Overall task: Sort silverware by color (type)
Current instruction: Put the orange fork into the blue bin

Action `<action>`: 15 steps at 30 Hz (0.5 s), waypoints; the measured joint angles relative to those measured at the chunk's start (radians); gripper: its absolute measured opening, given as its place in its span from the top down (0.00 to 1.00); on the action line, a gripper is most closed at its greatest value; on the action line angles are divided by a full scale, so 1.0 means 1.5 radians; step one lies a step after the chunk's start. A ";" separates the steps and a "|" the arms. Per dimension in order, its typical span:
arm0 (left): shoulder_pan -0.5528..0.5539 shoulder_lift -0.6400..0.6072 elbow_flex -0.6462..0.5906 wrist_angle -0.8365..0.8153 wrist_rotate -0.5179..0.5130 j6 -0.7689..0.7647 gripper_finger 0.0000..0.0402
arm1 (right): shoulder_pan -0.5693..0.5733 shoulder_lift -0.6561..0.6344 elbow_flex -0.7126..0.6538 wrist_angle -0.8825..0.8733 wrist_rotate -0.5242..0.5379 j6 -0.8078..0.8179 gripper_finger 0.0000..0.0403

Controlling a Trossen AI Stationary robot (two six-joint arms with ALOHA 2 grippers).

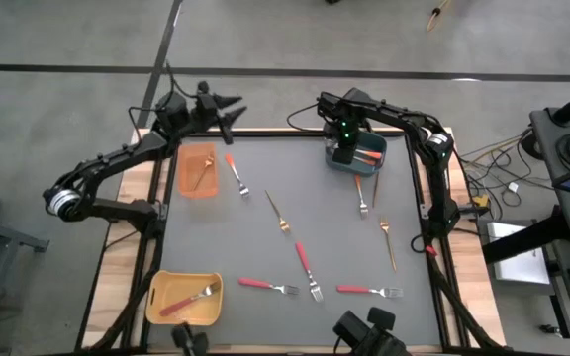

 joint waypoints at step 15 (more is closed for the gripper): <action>-0.172 0.181 0.033 0.091 -0.005 -0.001 0.96 | 0.000 0.000 0.000 -0.006 0.000 0.017 0.97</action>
